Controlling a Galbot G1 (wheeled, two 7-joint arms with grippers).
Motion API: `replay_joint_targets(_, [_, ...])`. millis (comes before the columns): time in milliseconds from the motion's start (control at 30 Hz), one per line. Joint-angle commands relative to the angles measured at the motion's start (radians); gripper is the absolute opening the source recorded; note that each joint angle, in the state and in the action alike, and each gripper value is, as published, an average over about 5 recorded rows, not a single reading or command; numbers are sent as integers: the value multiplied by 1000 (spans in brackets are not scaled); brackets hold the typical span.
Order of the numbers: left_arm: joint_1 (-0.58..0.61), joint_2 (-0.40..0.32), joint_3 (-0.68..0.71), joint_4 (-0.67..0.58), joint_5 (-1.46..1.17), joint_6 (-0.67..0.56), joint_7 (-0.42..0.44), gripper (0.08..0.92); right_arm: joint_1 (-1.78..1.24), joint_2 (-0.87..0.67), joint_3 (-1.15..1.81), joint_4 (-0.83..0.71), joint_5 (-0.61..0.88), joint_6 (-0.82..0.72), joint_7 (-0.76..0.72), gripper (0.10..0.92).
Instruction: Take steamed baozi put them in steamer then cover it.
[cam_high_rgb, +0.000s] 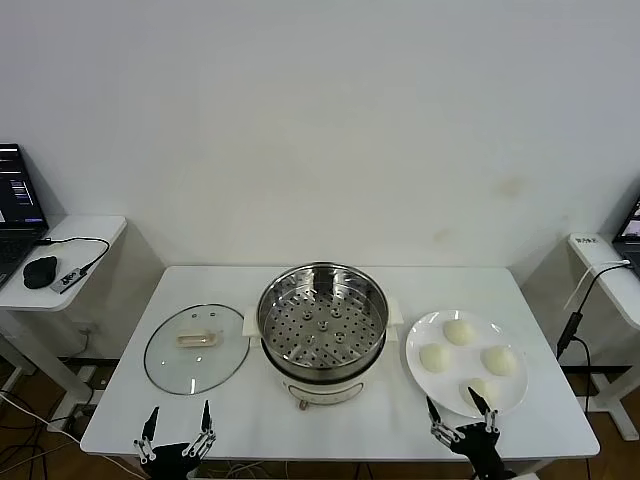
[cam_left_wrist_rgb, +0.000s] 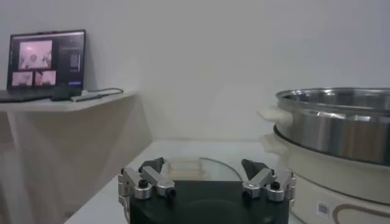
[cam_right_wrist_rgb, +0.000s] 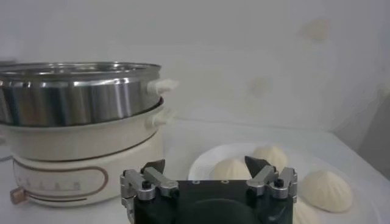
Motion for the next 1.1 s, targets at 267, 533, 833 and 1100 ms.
replay_joint_targets(267, [-55, 7, 19, -86, 28, 206, 32, 823, 78, -40, 24, 15, -55, -83, 17, 823])
replay_joint_targets(533, [-113, -15, -34, -11, 73, 197, 83, 823, 243, -223, 122, -76, -326, -117, -91, 823])
replay_joint_targets(833, [-115, -15, -62, 18, 72, 183, 83, 823, 436, -512, 106, -222, -700, -107, -361, 823])
replay_joint_targets(1100, [-103, -23, -73, 22, 75, 174, 82, 823, 702, -735, -143, -369, -657, -109, -570, 823])
